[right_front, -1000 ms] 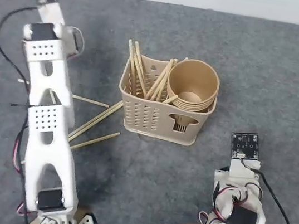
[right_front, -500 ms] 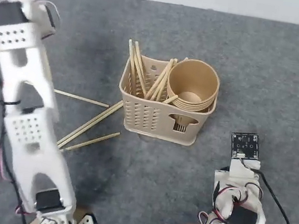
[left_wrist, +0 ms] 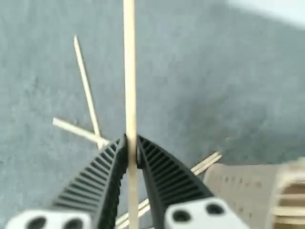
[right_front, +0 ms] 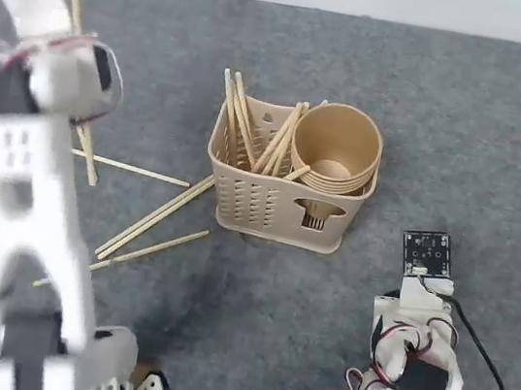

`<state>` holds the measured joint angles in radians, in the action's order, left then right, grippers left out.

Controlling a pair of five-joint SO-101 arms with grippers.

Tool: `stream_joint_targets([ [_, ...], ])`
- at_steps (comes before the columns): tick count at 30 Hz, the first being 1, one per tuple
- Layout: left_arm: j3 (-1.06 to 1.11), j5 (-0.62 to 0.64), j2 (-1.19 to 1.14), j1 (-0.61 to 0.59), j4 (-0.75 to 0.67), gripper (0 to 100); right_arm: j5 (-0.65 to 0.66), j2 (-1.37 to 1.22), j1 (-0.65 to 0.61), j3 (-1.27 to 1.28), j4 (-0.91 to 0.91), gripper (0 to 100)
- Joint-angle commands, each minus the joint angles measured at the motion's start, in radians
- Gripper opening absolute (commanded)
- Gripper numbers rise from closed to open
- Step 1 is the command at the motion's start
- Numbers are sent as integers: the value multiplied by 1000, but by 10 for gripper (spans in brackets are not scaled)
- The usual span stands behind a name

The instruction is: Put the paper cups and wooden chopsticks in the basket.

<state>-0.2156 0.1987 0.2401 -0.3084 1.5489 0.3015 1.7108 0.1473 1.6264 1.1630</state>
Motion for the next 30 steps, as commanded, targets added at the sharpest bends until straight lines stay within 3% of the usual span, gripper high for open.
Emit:
stream_joint_targets([
  [1, 268, -11, 364, 40, -227, 12, 11, 12, -2, -9, 13, 6],
  [9, 757, -8, 790, 157, -690, 12, 11, 12, -2, -9, 21, 6],
  [18, 1158, -3, 1092, 420, -1386, 12, 11, 12, -2, -9, 21, 6],
  [25, 1182, -3, 976, 522, -1428, 12, 11, 12, -2, -9, 22, 6],
  [30, 1211, -3, 845, 568, -1599, 12, 11, 12, -2, -11, 25, 6],
])
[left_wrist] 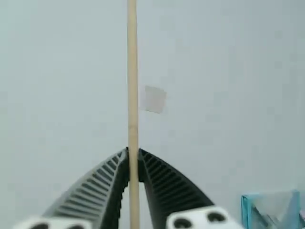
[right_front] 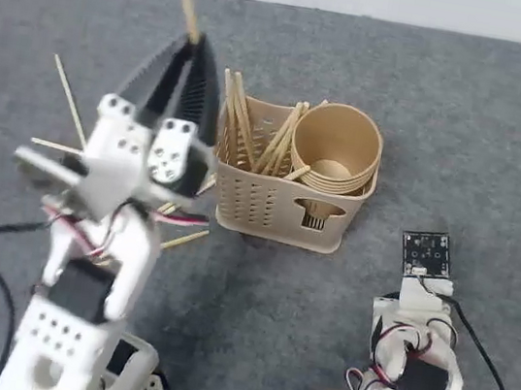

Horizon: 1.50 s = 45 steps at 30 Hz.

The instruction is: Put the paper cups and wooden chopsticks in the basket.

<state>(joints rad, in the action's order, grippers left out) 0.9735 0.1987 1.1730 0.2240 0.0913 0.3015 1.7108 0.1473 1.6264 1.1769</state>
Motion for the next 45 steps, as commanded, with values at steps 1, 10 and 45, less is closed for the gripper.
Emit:
stream_joint_targets([
  [1, 42, -3, -112, 37, -183, 12, 11, 12, -2, -11, 12, 6],
  [10, 272, -3, -199, 58, -448, 12, 11, 12, -2, -11, 10, 6],
  [45, 150, 71, 273, -238, 324, 137, 11, 12, -2, -11, 10, 6],
])
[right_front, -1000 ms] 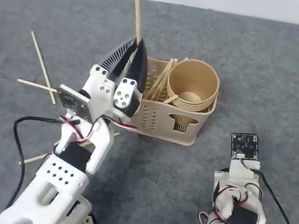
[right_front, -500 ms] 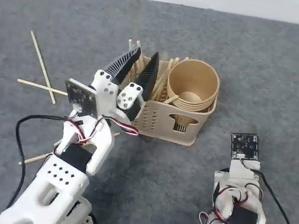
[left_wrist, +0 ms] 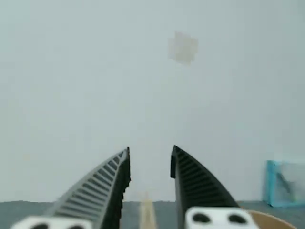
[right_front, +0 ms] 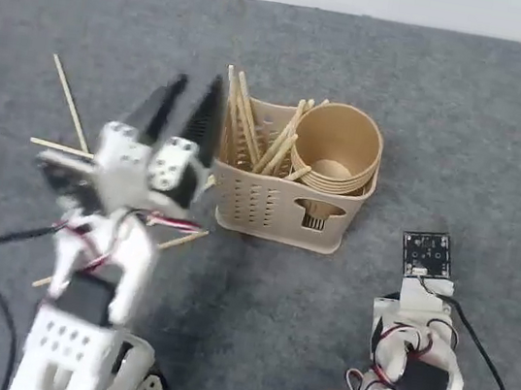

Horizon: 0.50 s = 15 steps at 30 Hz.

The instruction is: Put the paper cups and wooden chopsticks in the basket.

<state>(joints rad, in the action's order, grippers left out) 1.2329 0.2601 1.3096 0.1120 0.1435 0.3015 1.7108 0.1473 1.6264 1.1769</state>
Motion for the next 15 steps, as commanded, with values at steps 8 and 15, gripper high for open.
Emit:
stream_joint_targets([
  [8, -214, 11, 94, -450, 482, 137, 11, 12, -2, -11, 12, 6],
  [15, -286, 12, -201, -589, 482, 137, 11, 12, -2, -11, 10, 6],
])
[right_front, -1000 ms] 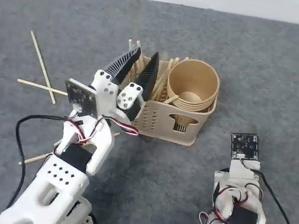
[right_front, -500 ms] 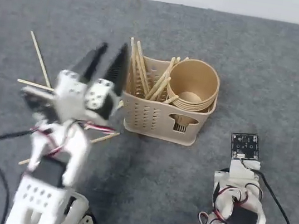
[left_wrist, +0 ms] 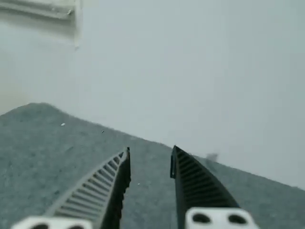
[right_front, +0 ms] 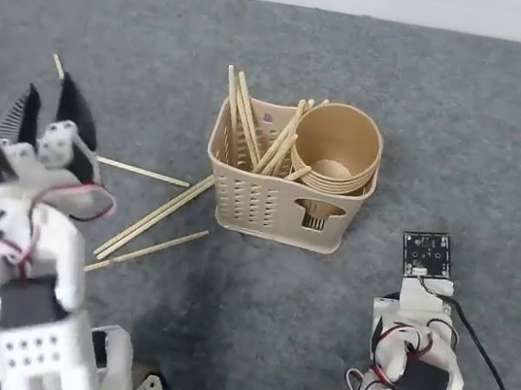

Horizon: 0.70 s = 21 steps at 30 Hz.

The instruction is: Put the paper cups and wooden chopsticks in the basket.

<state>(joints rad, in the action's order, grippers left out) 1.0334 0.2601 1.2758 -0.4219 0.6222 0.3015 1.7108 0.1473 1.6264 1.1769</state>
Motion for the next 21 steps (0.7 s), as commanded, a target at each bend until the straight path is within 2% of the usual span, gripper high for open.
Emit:
stream_joint_targets([
  [1, -110, 12, -224, -69, 3, 137, 11, 12, -2, -11, 10, 6],
  [6, -277, 15, -508, -138, 6, 137, 11, 12, -2, -11, 10, 6],
  [12, -410, 15, -802, -147, 8, 137, 11, 12, -2, -9, 4, 6],
  [21, -516, 15, -1007, -161, 6, 137, 11, 12, -2, -9, 10, 6],
])
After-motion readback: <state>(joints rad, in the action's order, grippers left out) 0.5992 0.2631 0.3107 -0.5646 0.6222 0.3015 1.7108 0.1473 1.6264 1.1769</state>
